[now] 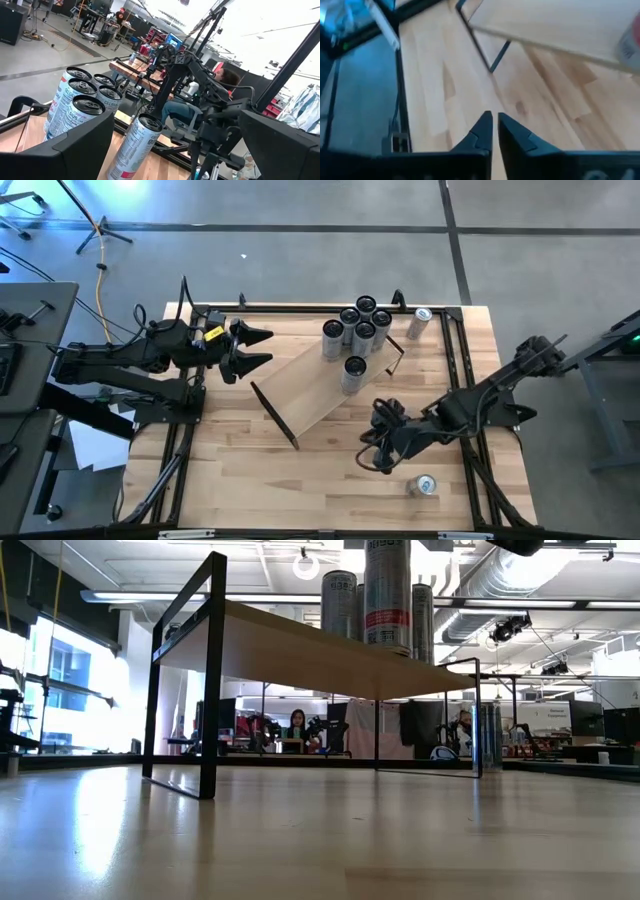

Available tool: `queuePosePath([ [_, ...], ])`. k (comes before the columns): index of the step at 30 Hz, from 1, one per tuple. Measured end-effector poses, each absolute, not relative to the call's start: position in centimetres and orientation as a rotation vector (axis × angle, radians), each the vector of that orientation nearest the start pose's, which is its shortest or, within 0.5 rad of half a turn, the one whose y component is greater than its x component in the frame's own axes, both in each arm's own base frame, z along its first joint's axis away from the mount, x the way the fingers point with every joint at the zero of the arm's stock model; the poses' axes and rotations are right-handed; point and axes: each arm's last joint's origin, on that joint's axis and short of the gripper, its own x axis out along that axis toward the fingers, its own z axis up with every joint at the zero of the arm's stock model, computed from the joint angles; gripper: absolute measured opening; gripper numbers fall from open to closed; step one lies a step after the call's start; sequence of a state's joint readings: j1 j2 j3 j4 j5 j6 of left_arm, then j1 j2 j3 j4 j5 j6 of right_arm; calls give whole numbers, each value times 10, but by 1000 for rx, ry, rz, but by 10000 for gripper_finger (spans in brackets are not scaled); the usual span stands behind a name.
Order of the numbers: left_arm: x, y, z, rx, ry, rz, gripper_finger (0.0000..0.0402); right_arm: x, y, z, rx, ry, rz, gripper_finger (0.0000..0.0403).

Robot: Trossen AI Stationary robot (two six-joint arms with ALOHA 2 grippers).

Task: Place canned beverage on shelf
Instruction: Put the white-pink soda can on the shelf and align it with the other white-pink soda can

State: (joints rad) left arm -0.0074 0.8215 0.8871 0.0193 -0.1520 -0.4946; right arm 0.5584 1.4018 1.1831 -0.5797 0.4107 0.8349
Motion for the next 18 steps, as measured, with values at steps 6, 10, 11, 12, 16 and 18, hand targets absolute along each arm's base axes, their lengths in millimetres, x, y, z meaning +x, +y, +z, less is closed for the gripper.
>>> queuePosePath([
  [6,177,3,381,-500,-119,121,399,248,156,305,401,556,-290,8],
  [10,177,3,381,-500,-119,121,399,245,161,305,379,501,-342,6],
  [11,177,3,381,-500,-119,121,399,245,161,304,380,493,-354,5],
  [12,177,3,381,-501,-119,122,399,244,163,303,377,489,-363,3],
  [16,177,4,381,-503,-124,137,399,247,165,298,370,492,-376,2],
  [18,177,4,381,-502,-125,138,399,249,165,296,363,495,-383,1],
])
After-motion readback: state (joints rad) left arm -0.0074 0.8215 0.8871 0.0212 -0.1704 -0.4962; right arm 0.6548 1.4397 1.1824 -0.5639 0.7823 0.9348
